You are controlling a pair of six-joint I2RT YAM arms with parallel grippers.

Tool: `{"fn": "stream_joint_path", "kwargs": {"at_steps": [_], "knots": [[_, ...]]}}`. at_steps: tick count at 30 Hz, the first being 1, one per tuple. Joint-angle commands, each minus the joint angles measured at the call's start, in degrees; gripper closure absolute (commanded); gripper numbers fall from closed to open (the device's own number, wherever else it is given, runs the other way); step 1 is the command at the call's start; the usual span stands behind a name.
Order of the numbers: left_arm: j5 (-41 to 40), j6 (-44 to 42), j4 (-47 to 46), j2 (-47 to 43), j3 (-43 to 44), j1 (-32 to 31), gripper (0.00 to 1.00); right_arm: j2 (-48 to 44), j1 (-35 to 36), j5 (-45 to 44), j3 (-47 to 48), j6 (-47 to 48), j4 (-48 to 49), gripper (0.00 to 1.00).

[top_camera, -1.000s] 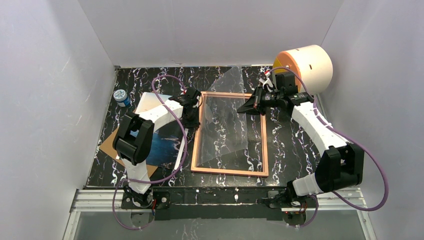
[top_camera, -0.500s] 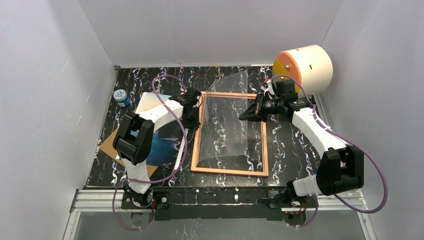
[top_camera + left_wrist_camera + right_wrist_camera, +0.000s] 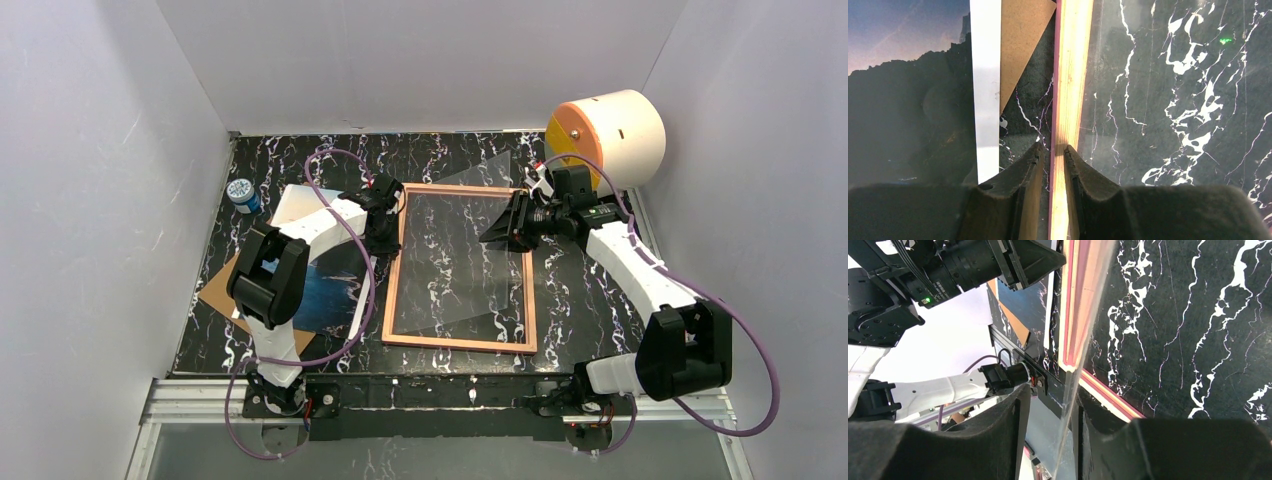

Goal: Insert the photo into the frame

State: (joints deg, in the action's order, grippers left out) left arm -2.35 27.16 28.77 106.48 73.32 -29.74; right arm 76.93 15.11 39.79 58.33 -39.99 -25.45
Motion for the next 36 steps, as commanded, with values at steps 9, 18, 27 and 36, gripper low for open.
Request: {"fn": "stream_joint_path", "kwargs": {"at_steps": [9, 18, 27, 36], "knots": [[-1.68, 0.09, 0.96, 2.53, -0.56, 0.29, 0.79, 2.09, 0.09, 3.66, -3.37, 1.62, 5.55, 0.58], [2.34, -0.03, -2.85, 1.15, -1.75, 0.29, 0.74, 3.04, 0.09, 1.30, -6.03, 3.92, 5.94, 0.47], [3.49, -0.53, -4.52, 1.85, -2.64, 0.29, 0.76, 6.75, 0.14, 1.94, -8.44, 5.44, 8.63, 0.61], [-1.96, -0.75, -2.12, 3.63, -2.54, 0.29, 0.82, 7.27, 0.11, 1.11, -9.31, 5.97, 8.51, 0.60]]}}
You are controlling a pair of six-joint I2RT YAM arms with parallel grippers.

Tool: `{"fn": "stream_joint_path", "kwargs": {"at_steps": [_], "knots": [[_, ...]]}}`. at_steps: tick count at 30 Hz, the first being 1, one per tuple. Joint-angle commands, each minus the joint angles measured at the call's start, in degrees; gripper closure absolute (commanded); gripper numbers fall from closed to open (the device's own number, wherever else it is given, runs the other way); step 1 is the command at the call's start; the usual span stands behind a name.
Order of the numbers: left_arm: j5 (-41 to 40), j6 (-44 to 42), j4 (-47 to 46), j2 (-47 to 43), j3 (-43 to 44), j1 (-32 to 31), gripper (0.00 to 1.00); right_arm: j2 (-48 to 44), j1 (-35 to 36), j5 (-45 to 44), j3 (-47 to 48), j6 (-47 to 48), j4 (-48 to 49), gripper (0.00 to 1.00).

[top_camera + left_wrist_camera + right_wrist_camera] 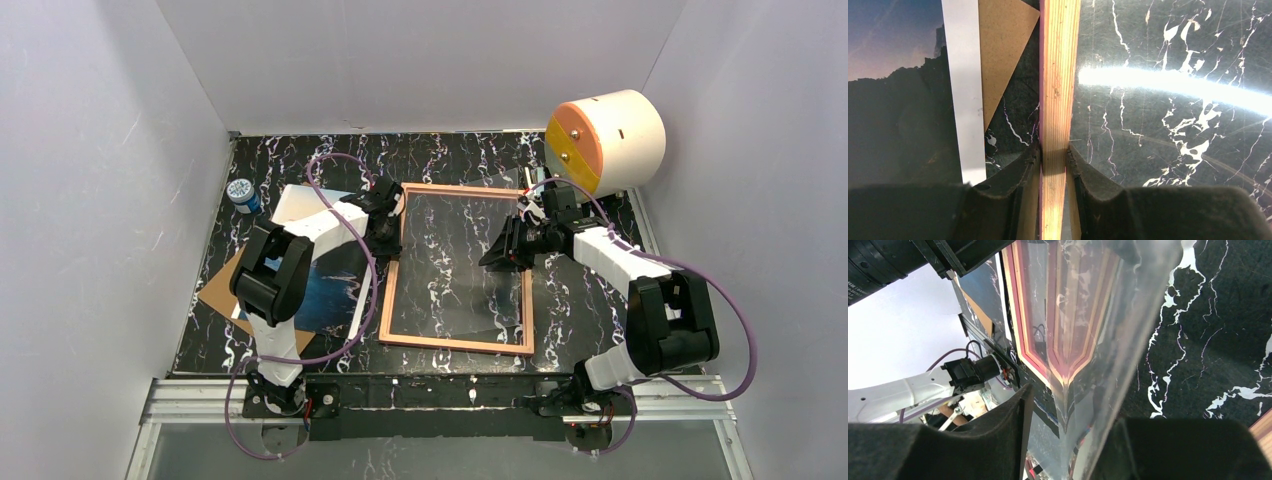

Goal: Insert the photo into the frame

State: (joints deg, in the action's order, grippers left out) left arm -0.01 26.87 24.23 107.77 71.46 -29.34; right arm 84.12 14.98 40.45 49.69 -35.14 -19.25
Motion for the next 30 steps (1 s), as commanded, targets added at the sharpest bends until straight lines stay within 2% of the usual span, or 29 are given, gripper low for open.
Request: {"fn": "stream_joint_path", "kwargs": {"at_steps": [1, 7, 10, 15, 25, 28, 30], "knots": [[-5.11, -0.50, 2.81, 2.42, -0.64, -0.10, 0.83, 0.08, 0.23, 0.21, -0.61, 1.20, 2.08, 0.58], [-8.64, -0.68, 5.00, 4.11, -0.65, -0.10, 0.85, -1.22, 0.22, -3.27, 0.23, 1.30, -0.15, 0.37], [-9.57, -0.51, 5.69, 4.93, -0.86, -0.10, 0.86, -1.99, 0.14, -6.34, 1.15, 1.30, -1.90, 0.33], [-9.92, -0.42, 5.73, 5.42, -1.37, -0.10, 0.86, -2.68, -0.44, -13.61, 2.14, 2.43, -6.06, 0.31], [-9.00, -0.93, 5.05, 5.45, -2.08, -0.10, 0.87, -8.91, -0.84, -37.10, 3.09, 1.38, -12.19, 0.34], [-8.43, -1.03, 4.65, 5.36, -2.21, -0.10, 0.87, -10.53, -0.84, -38.65, 2.74, 1.67, -11.70, 0.34], [-7.96, -1.03, 4.31, 5.27, -2.34, -0.10, 0.87, -10.76, -0.83, -34.97, 2.36, 2.96, -9.97, 0.35]]}}
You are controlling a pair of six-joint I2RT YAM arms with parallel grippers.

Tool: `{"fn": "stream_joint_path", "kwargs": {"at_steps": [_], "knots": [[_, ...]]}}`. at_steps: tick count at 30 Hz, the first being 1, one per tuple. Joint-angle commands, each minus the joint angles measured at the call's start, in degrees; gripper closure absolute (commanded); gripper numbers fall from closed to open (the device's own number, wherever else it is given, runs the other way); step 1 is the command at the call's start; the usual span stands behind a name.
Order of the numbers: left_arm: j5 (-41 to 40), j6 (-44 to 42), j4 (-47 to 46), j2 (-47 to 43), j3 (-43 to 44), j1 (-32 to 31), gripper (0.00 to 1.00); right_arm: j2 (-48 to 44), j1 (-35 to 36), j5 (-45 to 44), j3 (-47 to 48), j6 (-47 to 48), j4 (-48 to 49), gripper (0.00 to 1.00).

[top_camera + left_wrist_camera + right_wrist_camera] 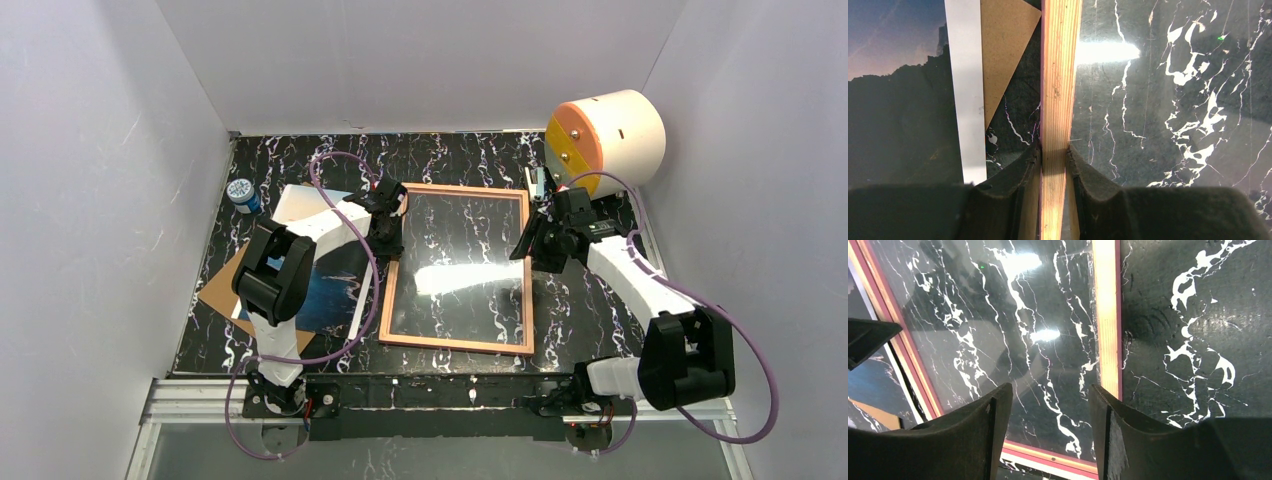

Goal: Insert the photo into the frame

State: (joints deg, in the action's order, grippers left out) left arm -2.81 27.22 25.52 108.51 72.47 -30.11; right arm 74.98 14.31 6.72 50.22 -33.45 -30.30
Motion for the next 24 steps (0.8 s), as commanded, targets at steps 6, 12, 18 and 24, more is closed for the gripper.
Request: {"fn": "stream_joint_path", "kwargs": {"at_steps": [6, 12, 18, 24], "knots": [[-4.09, -1.03, 2.47, 4.30, -3.51, 0.66, 0.87, 1.63, -0.01, 16.95, -0.91, 2.45, 8.08, 0.40], [-2.21, -0.37, 2.15, 3.50, -3.63, 0.66, 0.87, 3.86, 0.20, 17.97, -4.00, 1.87, 9.46, 0.41], [2.24, 1.11, 1.22, 2.41, -3.87, 0.66, 0.86, 6.86, 0.20, 11.94, -5.00, 2.68, 5.20, 0.41], [8.44, 3.23, -0.09, 1.16, -4.85, 0.58, 0.86, 5.39, 0.20, 1.53, -3.74, 1.65, 0.77, 0.42]]}}
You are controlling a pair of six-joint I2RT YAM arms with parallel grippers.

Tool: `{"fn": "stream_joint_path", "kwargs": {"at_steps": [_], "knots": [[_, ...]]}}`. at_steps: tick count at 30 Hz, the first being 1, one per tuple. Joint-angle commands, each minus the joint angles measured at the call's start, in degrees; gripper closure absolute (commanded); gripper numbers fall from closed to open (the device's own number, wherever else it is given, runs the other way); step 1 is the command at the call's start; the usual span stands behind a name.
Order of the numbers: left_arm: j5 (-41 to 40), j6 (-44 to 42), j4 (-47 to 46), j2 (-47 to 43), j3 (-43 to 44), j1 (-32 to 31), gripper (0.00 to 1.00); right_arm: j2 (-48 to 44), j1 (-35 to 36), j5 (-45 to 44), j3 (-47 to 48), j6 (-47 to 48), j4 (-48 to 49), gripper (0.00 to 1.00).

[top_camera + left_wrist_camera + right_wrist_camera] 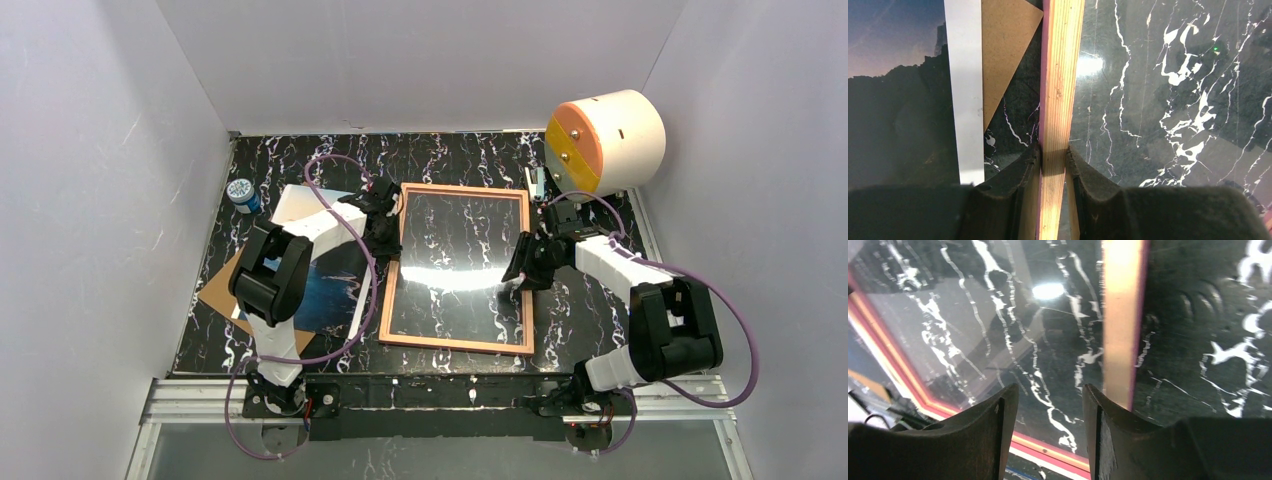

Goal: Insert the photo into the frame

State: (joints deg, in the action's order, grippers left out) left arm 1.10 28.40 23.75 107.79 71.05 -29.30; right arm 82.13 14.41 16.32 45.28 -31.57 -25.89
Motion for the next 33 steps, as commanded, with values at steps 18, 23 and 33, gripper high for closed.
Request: {"fn": "stream_joint_path", "kwargs": {"at_steps": [18, 23, 33], "knots": [[-8.66, 4.53, 10.06, -7.80, 1.05, -1.81, 0.52, -14.82, 0.22, -5.14, 12.12, -1.81, -8.89, 0.39], [-10.48, 3.62, 11.85, -16.27, 2.47, -1.77, 0.37, -18.23, 0.29, 2.87, 12.67, -6.81, -2.63, 0.40], [-22.42, 5.71, 14.39, -33.84, -10.81, 2.91, 0.22, -14.81, 21.26, -3.59, 7.63, -24.09, 17.35, 0.36]]}}
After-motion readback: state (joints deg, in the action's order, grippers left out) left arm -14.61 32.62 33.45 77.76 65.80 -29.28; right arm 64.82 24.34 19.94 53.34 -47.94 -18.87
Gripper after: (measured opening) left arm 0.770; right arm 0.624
